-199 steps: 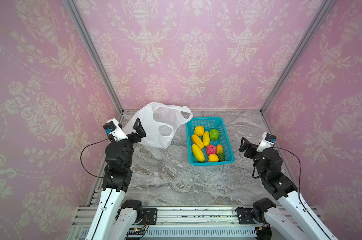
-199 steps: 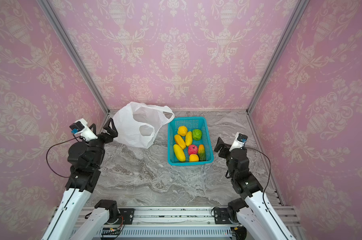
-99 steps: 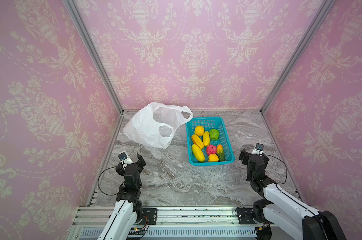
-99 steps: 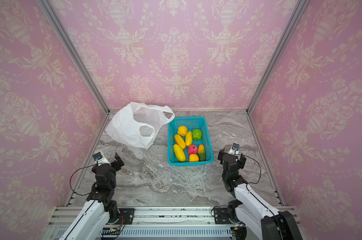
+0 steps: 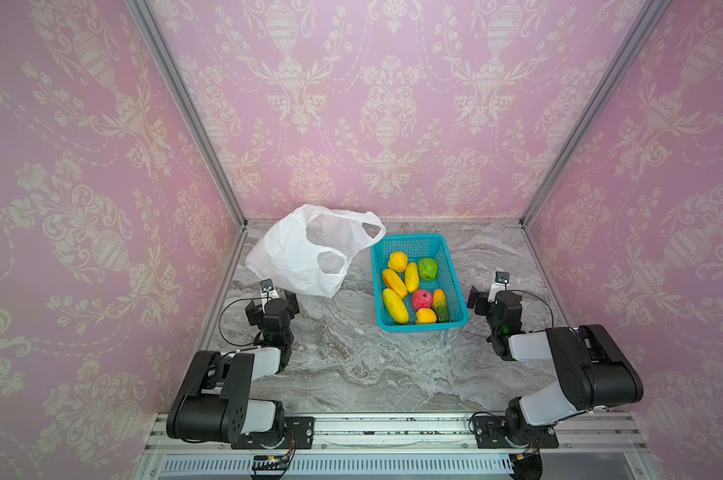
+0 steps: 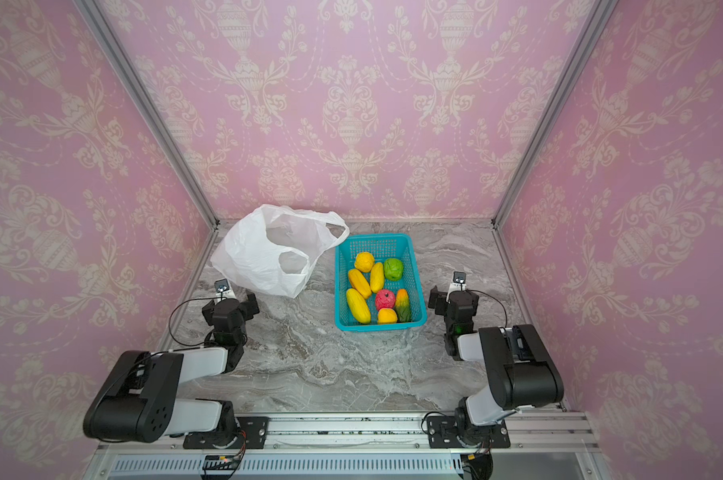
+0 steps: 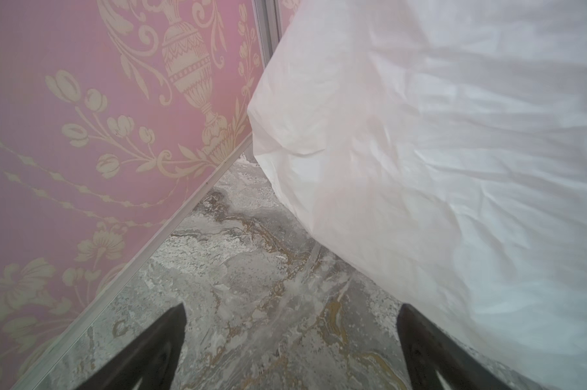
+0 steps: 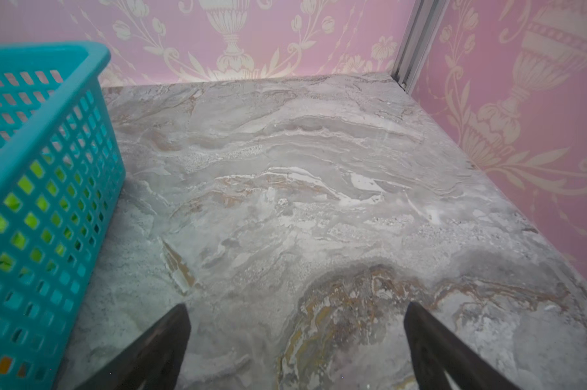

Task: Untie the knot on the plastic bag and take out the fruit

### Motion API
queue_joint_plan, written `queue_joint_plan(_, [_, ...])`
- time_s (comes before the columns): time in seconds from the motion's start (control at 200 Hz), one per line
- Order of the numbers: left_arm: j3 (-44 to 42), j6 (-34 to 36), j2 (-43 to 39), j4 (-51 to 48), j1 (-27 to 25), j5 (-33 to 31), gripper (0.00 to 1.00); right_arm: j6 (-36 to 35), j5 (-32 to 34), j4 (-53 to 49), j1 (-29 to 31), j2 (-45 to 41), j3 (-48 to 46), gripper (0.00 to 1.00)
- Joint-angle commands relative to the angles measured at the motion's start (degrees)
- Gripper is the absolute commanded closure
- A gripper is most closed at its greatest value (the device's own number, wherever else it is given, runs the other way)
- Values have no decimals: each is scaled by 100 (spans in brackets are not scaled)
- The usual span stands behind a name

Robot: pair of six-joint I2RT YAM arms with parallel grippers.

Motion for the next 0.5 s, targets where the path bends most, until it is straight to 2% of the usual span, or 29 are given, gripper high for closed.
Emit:
queue_joint_plan(0.0, [-262,320,959,2295,179,558,1,-19,-188,243,27,-14,50,0])
queue_joint_plan(0.03, [-287,438,1131,2488,171,967,1,-20,-187,229,30,-13,50,0])
queue_joint_plan(0.065, [-212,478,1187,2268,163,1183,1,-18,-184,226,26,-17,47,0])
queue_joint_plan(0.17, [-29,530,1491,2320,162,1176,1,-18,-188,248,30,-22,39,0])
queue_joint_plan(0.31, [242,536,1374,1632,162,1284,1,-22,-204,233,27,-25,40,0])
queue_joint_plan(0.4, [594,581,1263,774,167,1509,1,-22,-200,243,22,-25,38,0])
queue_joint_plan(0.495, [519,595,1272,926,198,1662,1,-20,-199,244,28,-28,35,0])
